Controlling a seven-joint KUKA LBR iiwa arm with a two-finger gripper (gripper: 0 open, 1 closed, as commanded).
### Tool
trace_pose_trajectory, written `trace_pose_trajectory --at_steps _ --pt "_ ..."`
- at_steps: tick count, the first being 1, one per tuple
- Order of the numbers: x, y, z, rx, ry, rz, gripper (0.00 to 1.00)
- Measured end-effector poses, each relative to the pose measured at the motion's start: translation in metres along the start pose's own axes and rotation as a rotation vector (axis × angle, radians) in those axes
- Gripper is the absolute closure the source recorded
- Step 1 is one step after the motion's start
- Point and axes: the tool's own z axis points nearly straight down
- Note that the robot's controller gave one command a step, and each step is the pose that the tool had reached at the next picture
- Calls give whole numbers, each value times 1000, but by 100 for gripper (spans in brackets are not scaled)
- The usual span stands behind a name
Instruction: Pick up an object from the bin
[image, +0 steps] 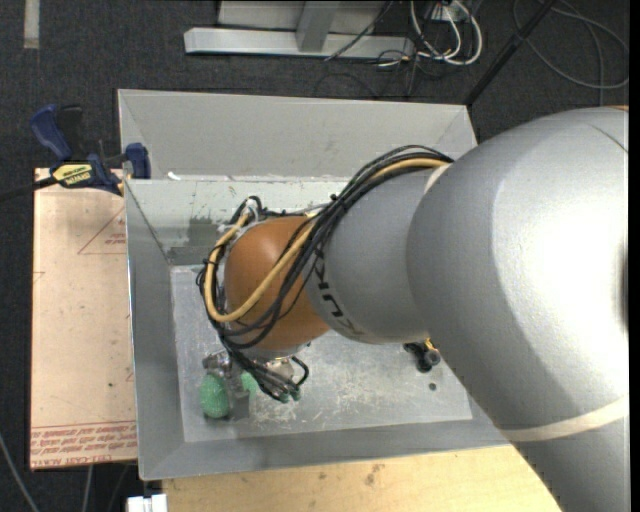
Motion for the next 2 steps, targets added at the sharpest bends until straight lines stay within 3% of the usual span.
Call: trace_pose_trajectory --at_steps 1,2 --pt "0 0 0 0 0 0 100" --pt "-3 -4 -150 1 -4 17 100"
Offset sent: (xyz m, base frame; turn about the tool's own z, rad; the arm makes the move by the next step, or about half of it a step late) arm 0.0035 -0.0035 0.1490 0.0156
